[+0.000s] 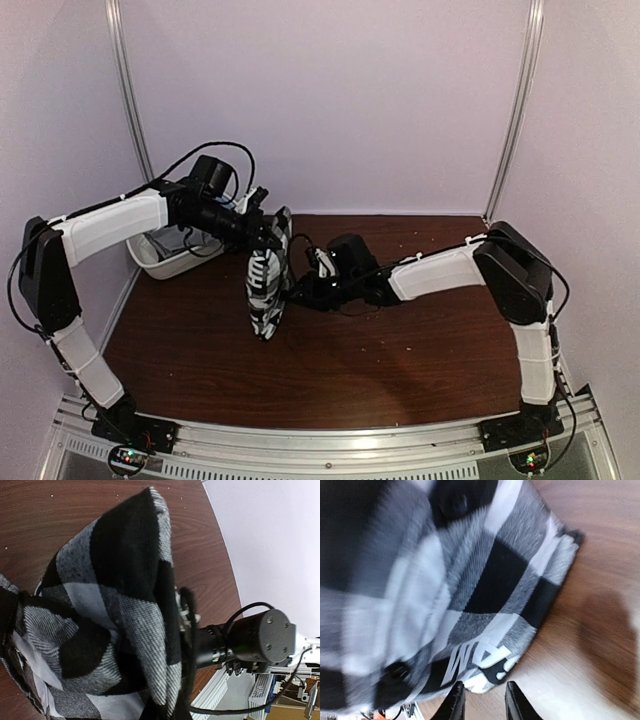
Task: Fold and stack the long sleeve shirts
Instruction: Turn over the square-folded shirt at the center of the board, then move the square-folded shirt to the corner of the board.
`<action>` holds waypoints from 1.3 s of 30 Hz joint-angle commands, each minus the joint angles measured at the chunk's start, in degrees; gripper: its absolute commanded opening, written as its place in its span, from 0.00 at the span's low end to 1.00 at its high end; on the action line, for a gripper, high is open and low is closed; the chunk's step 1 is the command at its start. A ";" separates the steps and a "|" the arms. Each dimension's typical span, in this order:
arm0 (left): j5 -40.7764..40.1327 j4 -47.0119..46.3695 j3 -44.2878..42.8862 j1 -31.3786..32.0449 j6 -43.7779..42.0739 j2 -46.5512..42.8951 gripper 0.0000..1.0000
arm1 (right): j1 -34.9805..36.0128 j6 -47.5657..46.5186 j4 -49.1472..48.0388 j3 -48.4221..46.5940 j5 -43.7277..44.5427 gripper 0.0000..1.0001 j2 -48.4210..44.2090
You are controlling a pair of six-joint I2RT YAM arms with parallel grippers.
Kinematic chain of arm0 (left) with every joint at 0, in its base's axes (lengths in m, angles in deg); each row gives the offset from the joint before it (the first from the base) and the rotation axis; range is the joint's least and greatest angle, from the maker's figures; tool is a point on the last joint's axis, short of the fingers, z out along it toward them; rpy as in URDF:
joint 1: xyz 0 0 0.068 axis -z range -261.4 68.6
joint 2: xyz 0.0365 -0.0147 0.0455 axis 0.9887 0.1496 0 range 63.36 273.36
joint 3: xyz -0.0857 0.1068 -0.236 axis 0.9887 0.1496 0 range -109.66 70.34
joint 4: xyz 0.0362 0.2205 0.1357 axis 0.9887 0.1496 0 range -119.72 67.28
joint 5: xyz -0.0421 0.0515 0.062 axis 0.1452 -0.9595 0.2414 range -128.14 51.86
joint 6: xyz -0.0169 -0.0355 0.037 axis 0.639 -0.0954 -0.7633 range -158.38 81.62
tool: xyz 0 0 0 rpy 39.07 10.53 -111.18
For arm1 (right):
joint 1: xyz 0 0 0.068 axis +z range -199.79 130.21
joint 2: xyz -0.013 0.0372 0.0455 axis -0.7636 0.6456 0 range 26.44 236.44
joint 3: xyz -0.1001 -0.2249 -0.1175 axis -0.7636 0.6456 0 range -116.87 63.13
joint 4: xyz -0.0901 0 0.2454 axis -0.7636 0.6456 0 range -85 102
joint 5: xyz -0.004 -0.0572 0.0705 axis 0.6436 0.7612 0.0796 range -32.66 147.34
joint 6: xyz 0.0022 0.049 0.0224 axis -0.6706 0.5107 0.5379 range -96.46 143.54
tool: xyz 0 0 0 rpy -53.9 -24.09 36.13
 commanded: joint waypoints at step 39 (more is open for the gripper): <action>-11.42 -17.25 13.55 5.22 2.05 6.48 0.56 | -16.16 -13.81 13.01 27.46 10.29 0.72 -26.90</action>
